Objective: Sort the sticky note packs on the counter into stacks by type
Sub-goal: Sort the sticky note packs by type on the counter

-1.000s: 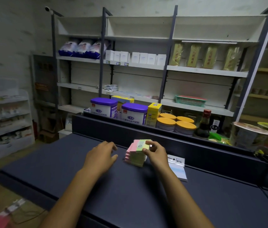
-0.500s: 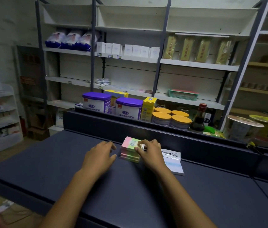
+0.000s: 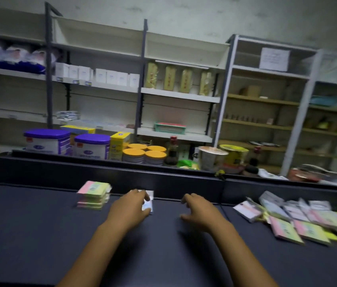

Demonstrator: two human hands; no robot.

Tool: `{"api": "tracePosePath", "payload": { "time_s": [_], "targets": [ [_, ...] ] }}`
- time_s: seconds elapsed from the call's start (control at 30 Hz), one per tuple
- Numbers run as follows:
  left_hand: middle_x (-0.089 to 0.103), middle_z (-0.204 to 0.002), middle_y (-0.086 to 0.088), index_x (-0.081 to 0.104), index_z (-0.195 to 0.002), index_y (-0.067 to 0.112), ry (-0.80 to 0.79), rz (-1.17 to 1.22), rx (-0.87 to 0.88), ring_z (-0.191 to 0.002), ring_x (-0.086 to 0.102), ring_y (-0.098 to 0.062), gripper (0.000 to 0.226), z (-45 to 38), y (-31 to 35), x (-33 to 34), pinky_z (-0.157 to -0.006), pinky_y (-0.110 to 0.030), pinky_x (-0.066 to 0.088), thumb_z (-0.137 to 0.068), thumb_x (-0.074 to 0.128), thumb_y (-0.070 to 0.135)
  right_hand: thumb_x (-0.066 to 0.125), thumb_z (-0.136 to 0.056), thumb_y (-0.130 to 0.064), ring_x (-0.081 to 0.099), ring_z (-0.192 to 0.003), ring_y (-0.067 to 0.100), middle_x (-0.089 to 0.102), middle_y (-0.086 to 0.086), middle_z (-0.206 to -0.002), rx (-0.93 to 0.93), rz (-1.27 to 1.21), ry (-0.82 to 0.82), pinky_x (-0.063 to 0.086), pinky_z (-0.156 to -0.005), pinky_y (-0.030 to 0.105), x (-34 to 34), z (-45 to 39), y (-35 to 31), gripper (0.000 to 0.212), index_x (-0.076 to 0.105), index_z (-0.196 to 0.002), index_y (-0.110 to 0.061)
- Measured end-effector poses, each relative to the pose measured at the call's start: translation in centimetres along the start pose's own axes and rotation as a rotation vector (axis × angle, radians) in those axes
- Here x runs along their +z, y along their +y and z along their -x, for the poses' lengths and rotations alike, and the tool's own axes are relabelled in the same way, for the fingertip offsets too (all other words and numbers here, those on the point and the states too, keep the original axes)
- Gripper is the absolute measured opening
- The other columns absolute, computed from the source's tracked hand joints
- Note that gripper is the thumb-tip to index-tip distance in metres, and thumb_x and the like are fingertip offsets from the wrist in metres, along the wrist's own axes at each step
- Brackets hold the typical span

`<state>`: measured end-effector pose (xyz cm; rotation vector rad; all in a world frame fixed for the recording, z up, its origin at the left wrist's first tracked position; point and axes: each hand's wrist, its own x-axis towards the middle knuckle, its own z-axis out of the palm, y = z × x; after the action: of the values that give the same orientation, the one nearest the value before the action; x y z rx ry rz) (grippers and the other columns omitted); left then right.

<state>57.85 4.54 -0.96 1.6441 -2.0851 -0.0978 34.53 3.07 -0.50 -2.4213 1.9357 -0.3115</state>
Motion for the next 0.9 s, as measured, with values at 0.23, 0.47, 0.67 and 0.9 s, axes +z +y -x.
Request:
{"api": "tracePosePath", "payload": {
  "time_s": [0.23,0.47,0.67,0.9],
  "targets": [
    [0.057,-0.122,0.007,0.055,-0.121,0.029,-0.056,0.045,0.145,-0.111,0.056,-0.015,0.031,2.5,14.2,3.7,-0.091,-0.034,0.050,-0.093,0.058,0.042,0.064,-0.091,-0.048,0.054,-0.118,0.023,0.053,0.004,-0.133,0.182,-0.010,0.100,0.048,-0.093,0.037,-4.7,12.1,11.2,0.048,0.051,-0.127,-0.020],
    [0.058,-0.122,0.009,0.057,-0.120,0.031,-0.080,0.084,0.240,-0.108,0.057,-0.014,0.029,6.4,26.2,7.2,-0.085,-0.032,0.049,-0.094,0.057,0.044,0.064,-0.090,-0.050,0.054,-0.116,0.023,0.053,0.003,-0.131,0.304,0.012,0.124,0.050,-0.092,0.040,-7.3,23.0,19.6,0.053,0.049,-0.131,-0.021],
    [0.059,-0.120,0.009,0.056,-0.119,0.031,-0.107,0.118,0.317,-0.105,0.059,-0.016,0.030,8.2,33.6,9.2,-0.086,-0.037,0.053,-0.093,0.058,0.045,0.063,-0.090,-0.052,0.052,-0.120,0.022,0.052,0.003,-0.133,0.402,0.010,0.136,0.050,-0.093,0.040,-9.0,29.4,25.1,0.055,0.048,-0.132,-0.020],
    [0.058,-0.122,0.006,0.056,-0.119,0.029,-0.131,0.111,0.369,-0.107,0.058,-0.016,0.028,7.5,38.3,11.2,-0.087,-0.035,0.051,-0.095,0.057,0.044,0.065,-0.089,-0.051,0.052,-0.122,0.019,0.052,0.000,-0.135,0.460,-0.027,0.181,0.051,-0.095,0.040,-9.9,31.8,29.2,0.054,0.049,-0.132,-0.022]
  ]
}}
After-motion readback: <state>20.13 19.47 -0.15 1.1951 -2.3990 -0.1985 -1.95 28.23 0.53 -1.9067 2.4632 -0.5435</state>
